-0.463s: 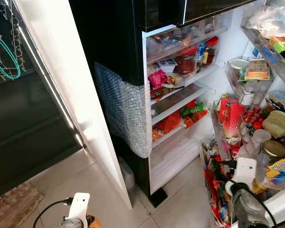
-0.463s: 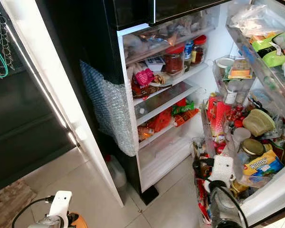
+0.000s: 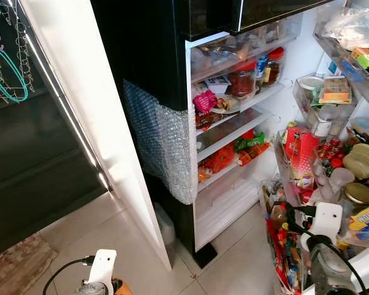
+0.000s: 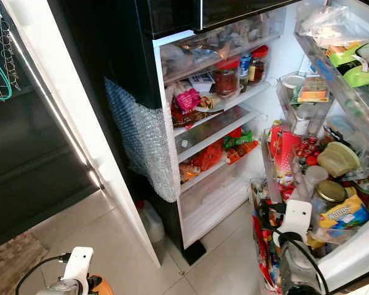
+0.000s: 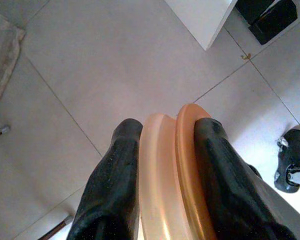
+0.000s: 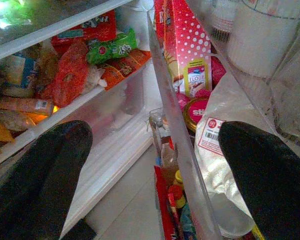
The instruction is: Restocking fridge
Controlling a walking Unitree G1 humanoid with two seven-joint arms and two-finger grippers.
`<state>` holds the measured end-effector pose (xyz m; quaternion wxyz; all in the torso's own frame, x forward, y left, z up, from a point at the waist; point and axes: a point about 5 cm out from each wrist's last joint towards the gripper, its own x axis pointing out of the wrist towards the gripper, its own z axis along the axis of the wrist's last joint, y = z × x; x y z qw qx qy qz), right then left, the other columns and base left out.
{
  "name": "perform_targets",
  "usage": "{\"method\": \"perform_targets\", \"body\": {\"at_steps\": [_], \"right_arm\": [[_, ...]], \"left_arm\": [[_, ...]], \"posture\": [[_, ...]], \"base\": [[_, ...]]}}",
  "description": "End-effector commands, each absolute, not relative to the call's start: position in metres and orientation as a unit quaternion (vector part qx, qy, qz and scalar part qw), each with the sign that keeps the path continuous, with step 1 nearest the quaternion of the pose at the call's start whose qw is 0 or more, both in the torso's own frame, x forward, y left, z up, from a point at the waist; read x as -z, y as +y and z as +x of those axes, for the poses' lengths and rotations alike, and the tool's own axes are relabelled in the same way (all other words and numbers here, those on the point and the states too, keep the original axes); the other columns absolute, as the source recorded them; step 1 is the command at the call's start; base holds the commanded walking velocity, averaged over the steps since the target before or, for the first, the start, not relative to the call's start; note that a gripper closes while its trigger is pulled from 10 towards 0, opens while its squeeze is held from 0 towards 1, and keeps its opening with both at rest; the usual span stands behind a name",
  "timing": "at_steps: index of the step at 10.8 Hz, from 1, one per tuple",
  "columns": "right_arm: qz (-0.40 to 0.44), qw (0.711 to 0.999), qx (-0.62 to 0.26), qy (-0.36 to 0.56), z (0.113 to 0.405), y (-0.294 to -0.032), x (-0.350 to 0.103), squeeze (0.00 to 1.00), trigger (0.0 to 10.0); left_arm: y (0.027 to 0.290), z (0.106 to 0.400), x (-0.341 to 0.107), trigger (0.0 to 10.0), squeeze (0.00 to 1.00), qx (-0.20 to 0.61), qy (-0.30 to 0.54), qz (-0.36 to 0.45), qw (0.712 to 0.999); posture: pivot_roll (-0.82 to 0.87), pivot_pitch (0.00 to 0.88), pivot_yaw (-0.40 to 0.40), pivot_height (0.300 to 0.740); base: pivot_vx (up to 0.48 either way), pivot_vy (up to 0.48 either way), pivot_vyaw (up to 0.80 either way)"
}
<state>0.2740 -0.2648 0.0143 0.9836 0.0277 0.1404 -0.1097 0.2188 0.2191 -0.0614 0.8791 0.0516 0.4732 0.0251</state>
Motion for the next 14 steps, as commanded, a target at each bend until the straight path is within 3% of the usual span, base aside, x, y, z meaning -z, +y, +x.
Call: {"method": "perform_targets", "body": {"at_steps": [1,4,5,8,9,11,13,14], "right_arm": [[0.02,0.984,0.131,0.118,0.278,-0.277,-0.025,0.0,10.0],[-0.002,0.971,0.2,0.129,0.257,-0.323,-0.03,0.0,10.0],[-0.021,0.958,0.248,0.144,0.237,-0.353,-0.033,0.0,10.0],[-0.028,0.934,0.312,0.171,0.209,-0.381,-0.031,0.0,10.0],[-0.023,0.933,0.306,0.188,0.208,-0.377,-0.024,0.0,10.0],[0.014,0.934,0.244,0.259,0.206,-0.339,0.01,0.0,10.0],[0.028,0.916,0.119,0.383,0.186,-0.276,0.057,0.0,10.0],[-0.008,0.896,0.047,0.442,0.171,-0.254,0.073,0.0,10.0]], "left_arm": [[0.224,0.219,0.06,10.0,0.0,-0.024,0.474,0.064,0.878],[0.224,0.219,0.06,10.0,0.0,-0.031,0.472,0.06,0.879],[0.224,0.218,0.061,10.0,0.0,-0.035,0.477,0.06,0.876],[0.225,0.218,0.061,10.0,0.0,-0.037,0.478,0.061,0.875],[0.225,0.218,0.061,10.0,0.0,-0.037,0.478,0.062,0.875],[0.224,0.218,0.061,10.0,0.0,-0.034,0.477,0.063,0.876],[0.223,0.218,0.061,10.0,0.0,-0.034,0.475,0.059,0.877],[0.223,0.219,0.061,10.0,0.0,-0.034,0.474,0.056,0.878]], "posture": [[-0.07,0.0,0.048,0.74],[-0.07,0.0,0.048,0.74],[-0.07,0.0,0.049,0.74],[-0.07,0.0,0.05,0.74],[-0.07,0.0,0.05,0.74],[-0.07,0.0,0.05,0.74],[-0.06,0.0,0.047,0.74],[-0.05,0.0,0.041,0.74]], "base": [[0.0,0.0,0.0],[0.0,0.0,0.0],[0.0,0.0,0.0],[0.0,0.0,0.0],[0.0,0.0,0.0],[0.0,0.0,0.0],[0.0,0.0,0.0],[0.0,0.0,0.0]]}}
